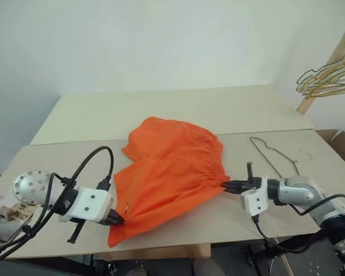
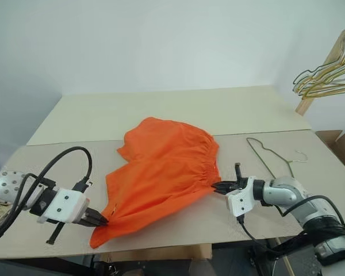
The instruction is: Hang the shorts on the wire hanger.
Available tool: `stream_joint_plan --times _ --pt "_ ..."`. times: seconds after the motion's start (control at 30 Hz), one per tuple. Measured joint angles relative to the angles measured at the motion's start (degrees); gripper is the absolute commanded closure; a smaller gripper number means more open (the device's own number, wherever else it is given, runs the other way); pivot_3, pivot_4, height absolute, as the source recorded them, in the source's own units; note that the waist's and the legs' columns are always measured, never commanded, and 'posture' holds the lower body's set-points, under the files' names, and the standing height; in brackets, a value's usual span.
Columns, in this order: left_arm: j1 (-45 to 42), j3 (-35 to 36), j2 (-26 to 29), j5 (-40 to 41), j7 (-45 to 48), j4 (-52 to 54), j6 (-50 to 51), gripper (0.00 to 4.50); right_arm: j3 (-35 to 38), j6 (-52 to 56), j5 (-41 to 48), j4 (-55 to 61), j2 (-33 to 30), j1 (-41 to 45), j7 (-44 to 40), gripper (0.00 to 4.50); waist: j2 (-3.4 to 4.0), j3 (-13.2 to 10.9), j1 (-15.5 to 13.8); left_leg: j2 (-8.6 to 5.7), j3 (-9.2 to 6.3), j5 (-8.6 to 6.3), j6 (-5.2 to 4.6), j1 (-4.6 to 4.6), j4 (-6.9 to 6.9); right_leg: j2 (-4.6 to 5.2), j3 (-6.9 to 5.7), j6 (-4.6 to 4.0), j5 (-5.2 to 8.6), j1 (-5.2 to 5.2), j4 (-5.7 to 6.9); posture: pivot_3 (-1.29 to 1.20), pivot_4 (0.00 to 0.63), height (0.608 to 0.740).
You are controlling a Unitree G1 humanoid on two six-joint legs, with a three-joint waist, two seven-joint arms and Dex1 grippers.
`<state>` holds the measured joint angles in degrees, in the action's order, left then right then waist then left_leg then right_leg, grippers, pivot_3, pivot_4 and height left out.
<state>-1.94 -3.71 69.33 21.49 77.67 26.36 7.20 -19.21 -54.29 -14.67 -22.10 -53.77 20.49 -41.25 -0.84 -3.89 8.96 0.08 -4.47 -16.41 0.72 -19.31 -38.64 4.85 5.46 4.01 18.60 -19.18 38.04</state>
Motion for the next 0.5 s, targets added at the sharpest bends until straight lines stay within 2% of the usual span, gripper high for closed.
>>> stream_joint_plan --times 0.4,0.47,0.5 --pt "-2.86 -5.50 -3.93 -1.16 -2.39 6.74 11.86 4.48 6.12 0.54 -6.94 5.39 -4.66 -8.91 5.48 4.50 0.04 -0.08 0.05 0.06 0.15 -0.08 -0.13 -0.02 0.00 -0.09 0.04 -0.05 0.03 0.00 -0.04 -0.17 0.062 0.740" --pt "-2.05 -6.37 -4.50 -1.63 -2.74 6.97 11.71 4.03 6.64 1.22 -7.60 6.08 -4.68 -9.93 6.31 4.50 0.05 -0.11 0.21 0.08 0.16 -0.08 -0.14 -0.02 0.00 -0.10 0.06 -0.05 0.03 0.00 -0.04 -0.18 0.064 0.740" --pt "-0.13 -6.42 -4.51 -2.46 -2.92 7.14 10.98 3.81 6.96 1.52 -7.73 6.52 -4.84 -10.55 6.60 4.26 0.07 -0.13 0.48 0.09 0.17 -0.10 -0.16 -0.02 0.01 -0.11 0.08 -0.05 0.03 0.00 -0.07 -0.18 0.064 0.740"
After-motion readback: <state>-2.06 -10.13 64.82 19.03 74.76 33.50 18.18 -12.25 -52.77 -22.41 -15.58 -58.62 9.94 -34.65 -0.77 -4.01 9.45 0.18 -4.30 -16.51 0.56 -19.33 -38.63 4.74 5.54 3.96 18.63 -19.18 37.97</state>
